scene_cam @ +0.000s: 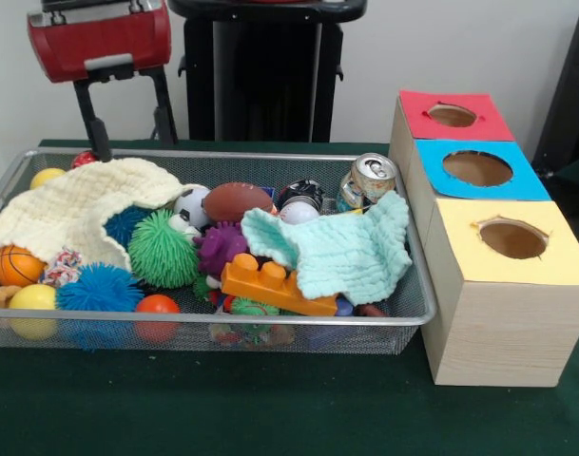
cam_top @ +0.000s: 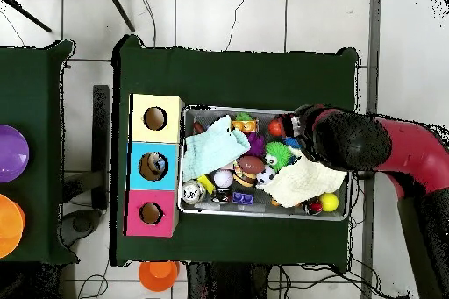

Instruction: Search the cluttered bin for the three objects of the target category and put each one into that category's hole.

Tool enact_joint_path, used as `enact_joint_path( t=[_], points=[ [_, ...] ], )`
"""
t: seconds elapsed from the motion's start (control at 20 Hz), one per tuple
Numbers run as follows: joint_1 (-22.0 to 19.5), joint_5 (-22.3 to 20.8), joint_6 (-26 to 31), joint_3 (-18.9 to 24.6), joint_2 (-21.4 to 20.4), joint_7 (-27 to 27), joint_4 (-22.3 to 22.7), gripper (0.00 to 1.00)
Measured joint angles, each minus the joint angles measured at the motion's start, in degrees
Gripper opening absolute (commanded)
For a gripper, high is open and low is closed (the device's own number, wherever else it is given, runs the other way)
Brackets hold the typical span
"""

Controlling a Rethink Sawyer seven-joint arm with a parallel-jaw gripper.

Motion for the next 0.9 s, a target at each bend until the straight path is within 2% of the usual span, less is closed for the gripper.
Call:
enact_joint_path(
  t=[0.4, 0.9],
  points=[
    [-3.40, 0.89, -2.25, 4.95, 1.44, 0.00, 5.73, 1.00],
    [-3.57, 0.26, -5.05, 7.72, 3.67, 0.00, 9.42, 1.00]
  ],
)
